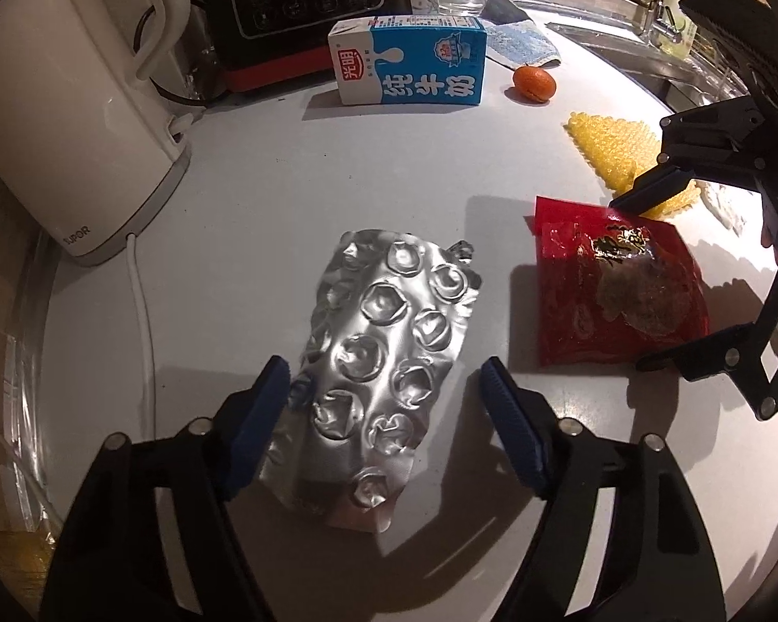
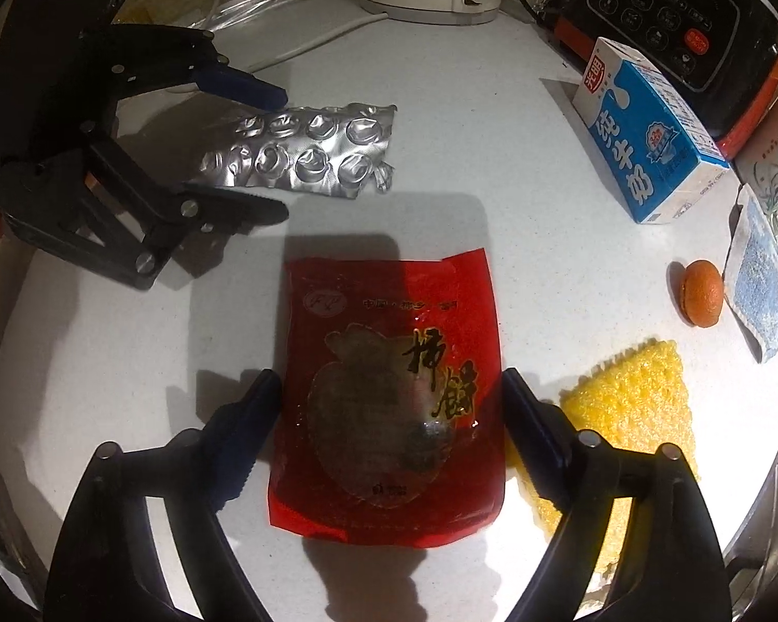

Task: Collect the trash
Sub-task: 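Grasp the silver blister pack with the left tool while the right tool grasps the red packet, then carry blister pack and red packet over the basket and open both tools to drop them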

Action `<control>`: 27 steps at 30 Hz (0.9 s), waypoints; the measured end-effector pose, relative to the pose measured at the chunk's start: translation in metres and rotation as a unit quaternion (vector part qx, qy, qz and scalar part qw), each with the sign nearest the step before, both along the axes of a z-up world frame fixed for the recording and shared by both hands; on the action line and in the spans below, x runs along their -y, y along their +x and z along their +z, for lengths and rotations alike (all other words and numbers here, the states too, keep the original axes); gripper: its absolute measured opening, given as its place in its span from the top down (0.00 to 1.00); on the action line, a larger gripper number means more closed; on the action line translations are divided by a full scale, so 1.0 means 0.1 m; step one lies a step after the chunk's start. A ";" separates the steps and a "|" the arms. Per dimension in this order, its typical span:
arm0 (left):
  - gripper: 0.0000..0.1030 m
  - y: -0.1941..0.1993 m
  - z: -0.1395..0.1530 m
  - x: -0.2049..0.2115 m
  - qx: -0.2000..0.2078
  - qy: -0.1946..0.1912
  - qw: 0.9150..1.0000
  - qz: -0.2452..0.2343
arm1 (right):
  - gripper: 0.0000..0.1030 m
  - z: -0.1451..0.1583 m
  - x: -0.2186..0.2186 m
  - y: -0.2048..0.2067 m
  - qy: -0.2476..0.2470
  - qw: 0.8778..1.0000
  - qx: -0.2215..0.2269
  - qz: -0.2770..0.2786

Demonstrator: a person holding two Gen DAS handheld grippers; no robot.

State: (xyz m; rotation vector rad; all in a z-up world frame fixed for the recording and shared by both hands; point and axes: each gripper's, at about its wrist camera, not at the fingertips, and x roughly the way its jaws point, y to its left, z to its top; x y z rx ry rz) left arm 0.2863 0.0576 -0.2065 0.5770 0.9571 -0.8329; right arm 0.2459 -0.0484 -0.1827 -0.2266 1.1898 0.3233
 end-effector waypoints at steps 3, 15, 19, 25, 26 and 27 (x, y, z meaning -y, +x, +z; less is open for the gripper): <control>0.46 -0.02 0.01 0.00 0.009 0.003 1.000 0.000 | 0.33 0.03 0.02 0.00 -0.002 1.000 0.005 0.000; 0.57 -0.20 0.04 -0.03 0.046 -0.004 0.999 0.020 | 0.72 0.10 0.02 -0.07 0.015 1.000 0.018 -0.008; 0.57 -0.18 0.03 -0.07 0.047 -0.015 0.998 0.034 | 0.76 0.12 -0.02 -0.11 0.016 1.000 0.018 -0.009; 0.57 -0.11 0.05 -0.12 0.035 -0.026 0.998 0.046 | 0.76 0.13 -0.01 -0.18 0.022 0.999 0.018 -0.017; 0.57 -0.10 0.05 -0.14 0.031 -0.028 0.998 0.047 | 0.76 0.14 0.00 -0.17 0.026 0.999 0.019 -0.020; 0.57 -0.09 0.06 -0.16 0.028 -0.032 0.998 0.050 | 0.76 0.15 0.02 -0.18 0.032 0.999 0.020 -0.024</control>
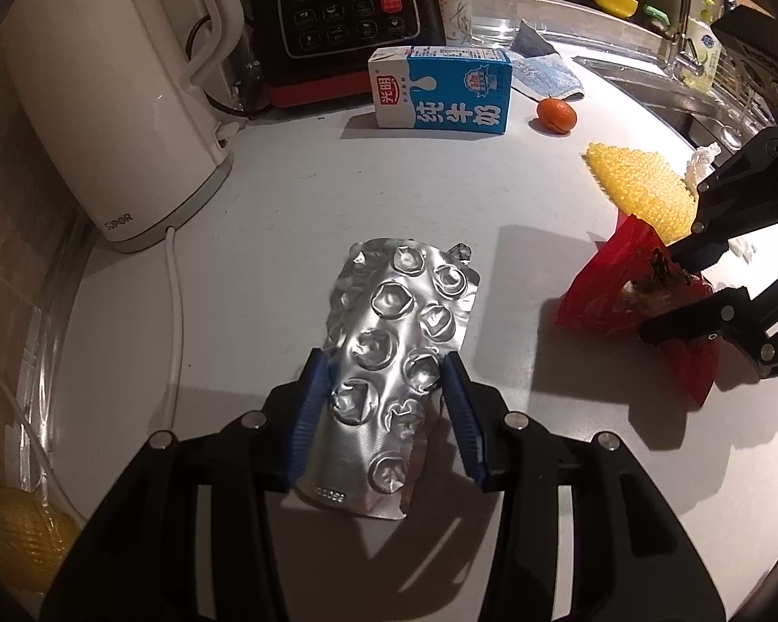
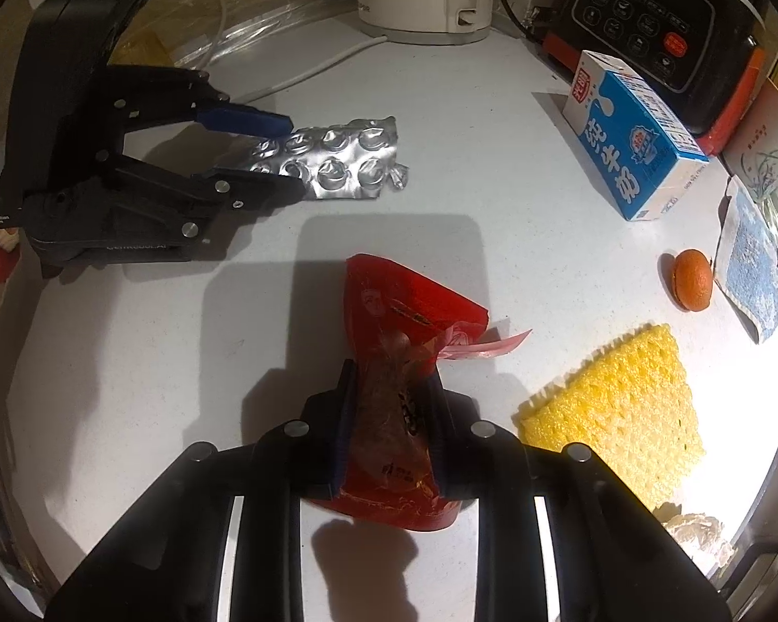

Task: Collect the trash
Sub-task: 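Carry blister pack and red packet over the basket and open both tools to drop them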

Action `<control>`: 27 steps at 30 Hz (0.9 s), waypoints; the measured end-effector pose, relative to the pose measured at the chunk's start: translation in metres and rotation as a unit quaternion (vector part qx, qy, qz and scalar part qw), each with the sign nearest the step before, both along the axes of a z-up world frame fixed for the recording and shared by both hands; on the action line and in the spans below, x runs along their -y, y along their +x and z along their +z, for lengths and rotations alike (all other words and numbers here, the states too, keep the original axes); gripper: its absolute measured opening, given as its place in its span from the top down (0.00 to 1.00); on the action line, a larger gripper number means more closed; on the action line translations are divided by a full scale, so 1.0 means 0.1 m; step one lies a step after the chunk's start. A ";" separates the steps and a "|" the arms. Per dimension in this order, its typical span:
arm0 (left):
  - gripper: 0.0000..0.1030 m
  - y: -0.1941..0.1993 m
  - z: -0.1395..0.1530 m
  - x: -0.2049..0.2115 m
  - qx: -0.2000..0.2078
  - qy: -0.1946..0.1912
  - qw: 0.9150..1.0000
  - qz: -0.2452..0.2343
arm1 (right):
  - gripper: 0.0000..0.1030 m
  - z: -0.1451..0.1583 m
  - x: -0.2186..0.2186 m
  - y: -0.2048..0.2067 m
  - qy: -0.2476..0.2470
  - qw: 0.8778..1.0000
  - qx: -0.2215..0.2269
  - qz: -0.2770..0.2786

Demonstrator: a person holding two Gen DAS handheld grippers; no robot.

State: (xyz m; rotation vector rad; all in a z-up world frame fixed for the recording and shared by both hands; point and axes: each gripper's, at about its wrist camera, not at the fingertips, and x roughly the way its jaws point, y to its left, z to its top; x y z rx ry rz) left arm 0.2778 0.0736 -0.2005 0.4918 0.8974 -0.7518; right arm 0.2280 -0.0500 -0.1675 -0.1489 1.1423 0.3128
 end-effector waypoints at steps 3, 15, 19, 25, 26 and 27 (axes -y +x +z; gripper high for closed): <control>0.57 0.03 0.02 -0.06 -0.006 -0.010 1.000 0.009 | 0.76 0.04 0.04 -0.02 0.014 1.000 0.004 -0.008; 0.57 -0.18 0.17 -0.24 0.001 -0.027 0.999 0.041 | 0.76 0.28 0.06 -0.25 0.051 0.998 0.027 -0.011; 0.57 -0.47 0.36 -0.24 0.015 -0.038 0.998 0.046 | 0.76 0.40 0.11 -0.46 0.066 0.997 0.042 -0.008; 0.57 -1.15 0.65 -0.02 0.034 -0.050 0.997 0.050 | 0.76 0.58 0.29 -1.02 0.065 0.996 0.064 -0.010; 0.57 -1.27 0.68 0.04 0.033 -0.054 0.997 0.051 | 0.76 0.59 0.33 -1.13 0.065 0.996 0.066 -0.012; 0.57 -1.38 0.72 0.09 0.033 -0.058 0.996 0.053 | 0.76 0.61 0.38 -1.26 0.066 0.995 0.067 -0.012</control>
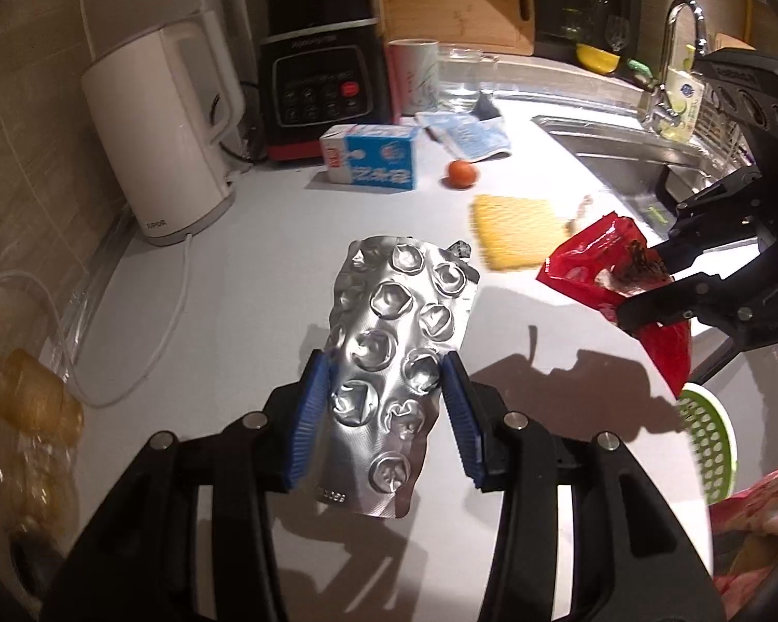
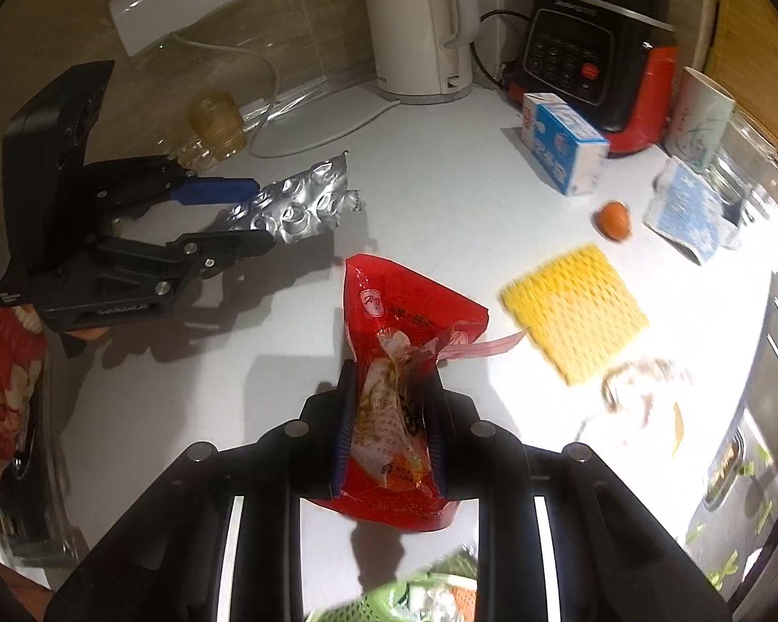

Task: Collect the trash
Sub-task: 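Carry blister pack and red packet over the basket and open both tools to drop them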

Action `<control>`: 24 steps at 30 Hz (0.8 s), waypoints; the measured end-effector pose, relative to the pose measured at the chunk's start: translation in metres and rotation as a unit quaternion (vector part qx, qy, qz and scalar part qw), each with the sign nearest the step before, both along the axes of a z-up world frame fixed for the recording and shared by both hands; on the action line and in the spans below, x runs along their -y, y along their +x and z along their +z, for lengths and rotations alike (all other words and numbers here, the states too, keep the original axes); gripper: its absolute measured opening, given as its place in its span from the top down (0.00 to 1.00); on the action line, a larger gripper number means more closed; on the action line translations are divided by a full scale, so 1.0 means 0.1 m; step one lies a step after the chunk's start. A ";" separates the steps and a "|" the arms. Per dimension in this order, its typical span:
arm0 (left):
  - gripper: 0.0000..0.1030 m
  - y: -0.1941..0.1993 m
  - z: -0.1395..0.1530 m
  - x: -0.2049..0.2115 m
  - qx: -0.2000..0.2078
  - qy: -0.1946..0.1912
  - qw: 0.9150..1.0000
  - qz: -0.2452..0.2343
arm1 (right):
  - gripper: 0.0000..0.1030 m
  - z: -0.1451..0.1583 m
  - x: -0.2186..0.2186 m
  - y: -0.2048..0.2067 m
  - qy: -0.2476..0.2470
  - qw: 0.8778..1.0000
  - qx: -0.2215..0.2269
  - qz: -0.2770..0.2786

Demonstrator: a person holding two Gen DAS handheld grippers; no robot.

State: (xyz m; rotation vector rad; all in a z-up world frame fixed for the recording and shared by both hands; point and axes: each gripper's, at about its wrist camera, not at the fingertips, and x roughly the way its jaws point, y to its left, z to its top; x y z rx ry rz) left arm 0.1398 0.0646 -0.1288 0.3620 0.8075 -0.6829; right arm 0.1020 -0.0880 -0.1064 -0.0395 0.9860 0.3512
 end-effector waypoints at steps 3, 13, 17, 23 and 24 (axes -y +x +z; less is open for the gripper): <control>0.57 -0.40 0.08 0.21 -0.004 -0.006 1.000 0.008 | 0.76 0.04 0.16 -0.36 -0.006 1.000 0.002 0.001; 0.57 -1.71 0.18 1.00 -0.029 -0.040 0.998 0.027 | 0.76 -0.03 0.71 -1.51 0.001 1.000 -0.001 -0.005; 0.57 -2.14 0.17 1.31 -0.049 -0.058 0.996 0.050 | 0.76 -0.08 0.97 -1.98 0.009 1.000 -0.003 -0.012; 0.57 -2.77 0.15 1.70 -0.060 -0.056 0.994 0.069 | 0.75 -0.17 1.32 -2.53 0.019 1.000 -0.007 -0.020; 0.57 -2.86 0.13 1.76 -0.060 -0.053 0.994 0.072 | 0.75 -0.21 1.36 -2.60 0.019 1.000 -0.010 -0.019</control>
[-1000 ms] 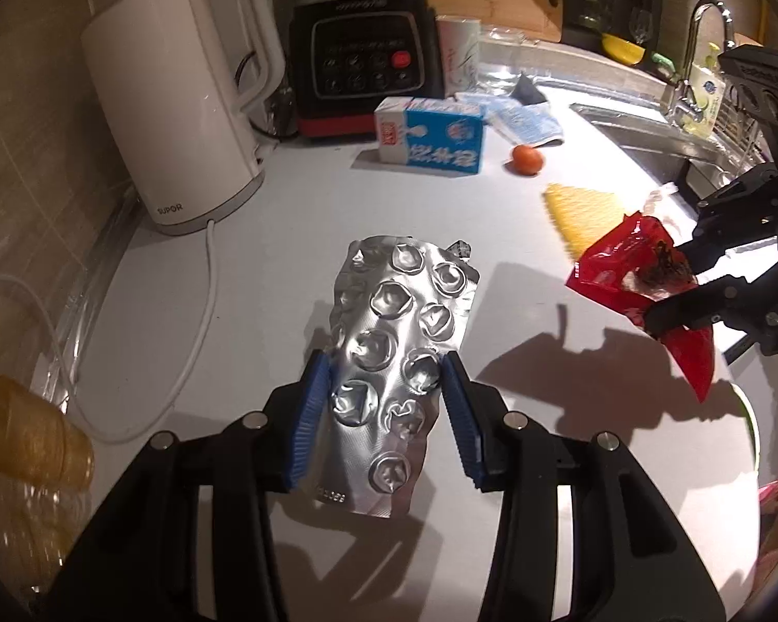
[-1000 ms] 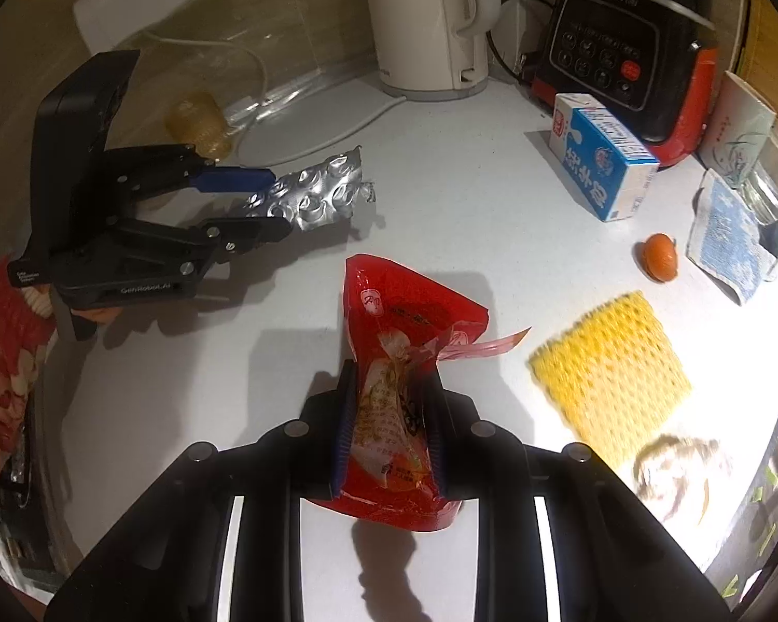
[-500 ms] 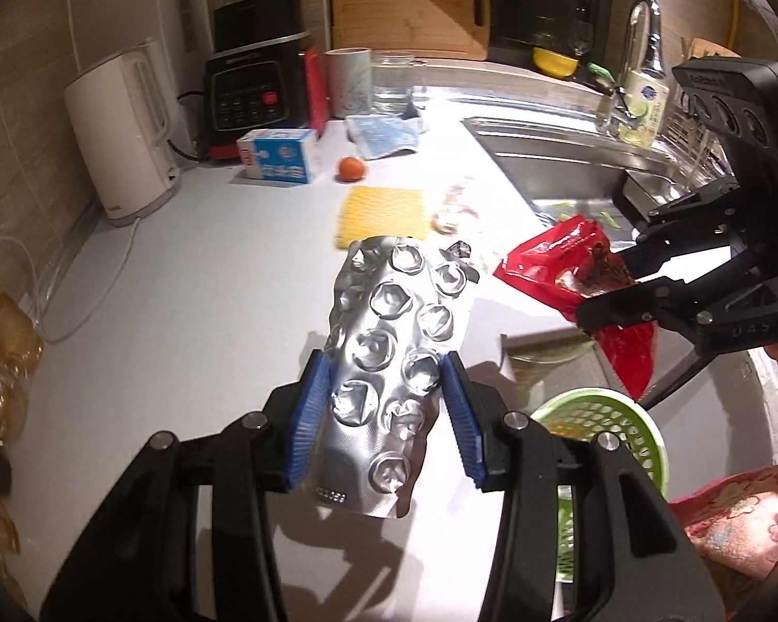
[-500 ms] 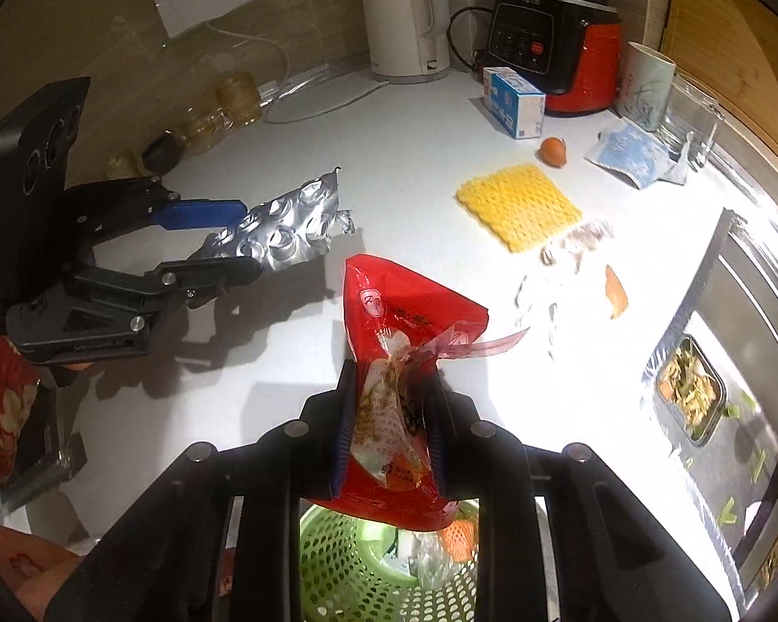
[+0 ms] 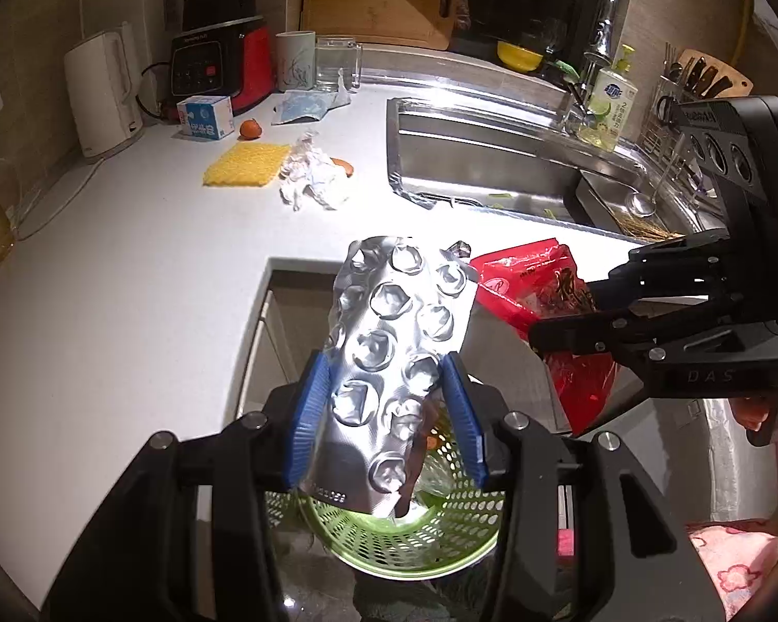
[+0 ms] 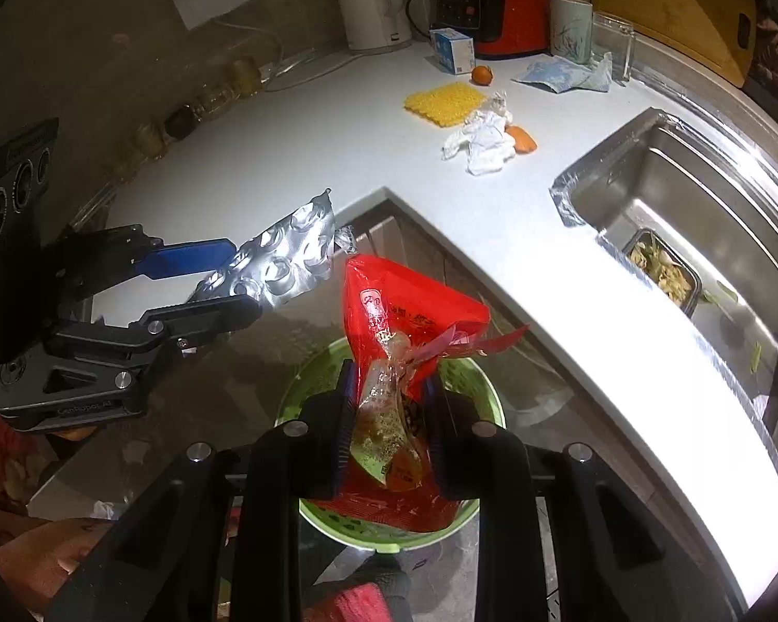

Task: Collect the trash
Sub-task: 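Carry blister pack and red packet over the basket and open both tools to drop them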

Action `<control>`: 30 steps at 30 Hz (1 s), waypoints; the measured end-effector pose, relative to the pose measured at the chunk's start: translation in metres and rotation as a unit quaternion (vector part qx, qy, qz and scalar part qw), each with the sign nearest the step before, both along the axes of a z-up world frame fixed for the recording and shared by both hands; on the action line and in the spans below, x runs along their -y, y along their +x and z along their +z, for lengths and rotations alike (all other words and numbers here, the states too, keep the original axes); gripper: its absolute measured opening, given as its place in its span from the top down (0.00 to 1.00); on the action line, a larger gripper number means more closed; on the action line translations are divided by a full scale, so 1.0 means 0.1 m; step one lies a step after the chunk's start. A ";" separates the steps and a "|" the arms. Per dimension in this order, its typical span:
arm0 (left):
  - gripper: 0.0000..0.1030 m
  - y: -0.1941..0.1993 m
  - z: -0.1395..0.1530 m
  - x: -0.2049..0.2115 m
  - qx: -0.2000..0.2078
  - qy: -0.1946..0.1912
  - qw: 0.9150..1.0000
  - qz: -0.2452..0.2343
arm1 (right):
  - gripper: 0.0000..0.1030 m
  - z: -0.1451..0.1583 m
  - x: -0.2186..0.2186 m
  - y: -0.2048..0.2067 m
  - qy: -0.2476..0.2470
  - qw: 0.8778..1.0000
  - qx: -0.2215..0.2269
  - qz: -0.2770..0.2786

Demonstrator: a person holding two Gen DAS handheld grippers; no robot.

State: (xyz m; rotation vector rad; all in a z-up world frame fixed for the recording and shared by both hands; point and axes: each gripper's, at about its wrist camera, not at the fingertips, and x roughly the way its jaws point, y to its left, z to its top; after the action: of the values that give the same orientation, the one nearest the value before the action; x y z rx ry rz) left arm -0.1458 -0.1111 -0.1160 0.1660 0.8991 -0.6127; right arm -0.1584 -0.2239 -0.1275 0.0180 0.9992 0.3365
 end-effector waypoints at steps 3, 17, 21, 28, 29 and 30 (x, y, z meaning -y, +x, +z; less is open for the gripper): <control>0.57 -0.16 -0.08 0.10 -0.012 0.003 1.000 0.010 | 0.75 -0.13 0.09 -0.19 -0.003 1.000 -0.009 0.004; 0.56 -0.40 -0.64 0.34 -0.079 0.023 0.995 0.049 | 0.75 -0.48 0.28 -0.45 0.001 0.999 -0.041 0.000; 0.43 -0.36 -0.71 0.39 -0.098 0.034 0.993 0.058 | 0.75 -0.50 0.31 -0.47 0.004 0.999 -0.041 -0.003; 0.11 -0.36 -0.58 0.41 -0.090 0.050 0.992 0.072 | 0.75 -0.49 0.37 -0.46 0.009 0.999 -0.040 -0.009; 0.11 -0.34 -0.56 0.39 -0.090 0.051 0.992 0.077 | 0.75 -0.49 0.38 -0.46 0.010 0.999 -0.039 -0.010; 0.09 -0.33 -0.53 0.37 -0.093 0.054 0.991 0.084 | 0.75 -0.49 0.38 -0.46 0.011 0.999 -0.039 -0.010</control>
State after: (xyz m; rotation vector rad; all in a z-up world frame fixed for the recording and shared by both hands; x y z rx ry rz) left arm -0.1791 -0.1486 -0.1689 0.1304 1.1152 -0.4281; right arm -0.2043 -0.2623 -0.1763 0.0609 1.0721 0.3296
